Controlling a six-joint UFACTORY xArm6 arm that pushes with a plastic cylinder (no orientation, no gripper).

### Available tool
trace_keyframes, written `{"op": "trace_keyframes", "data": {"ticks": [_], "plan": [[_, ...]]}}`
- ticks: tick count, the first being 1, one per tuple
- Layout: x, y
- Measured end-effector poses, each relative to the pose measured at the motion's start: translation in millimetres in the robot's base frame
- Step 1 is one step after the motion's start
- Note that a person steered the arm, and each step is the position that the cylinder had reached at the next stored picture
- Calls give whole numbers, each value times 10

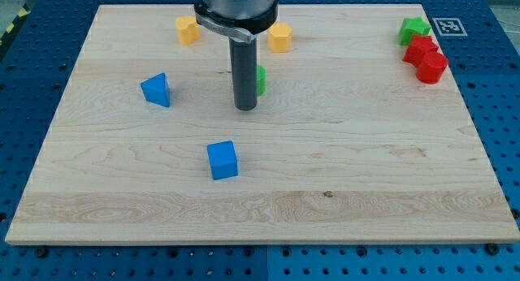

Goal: Slide your arm to the left of green circle

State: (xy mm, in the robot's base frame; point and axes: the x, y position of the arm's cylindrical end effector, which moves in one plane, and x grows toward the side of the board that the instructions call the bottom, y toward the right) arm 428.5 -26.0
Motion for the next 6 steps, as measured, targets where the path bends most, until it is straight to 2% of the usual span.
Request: {"op": "trace_keyframes", "data": {"ticks": [2, 4, 6], "plan": [[-30, -14], [-30, 220], [-55, -309]]}}
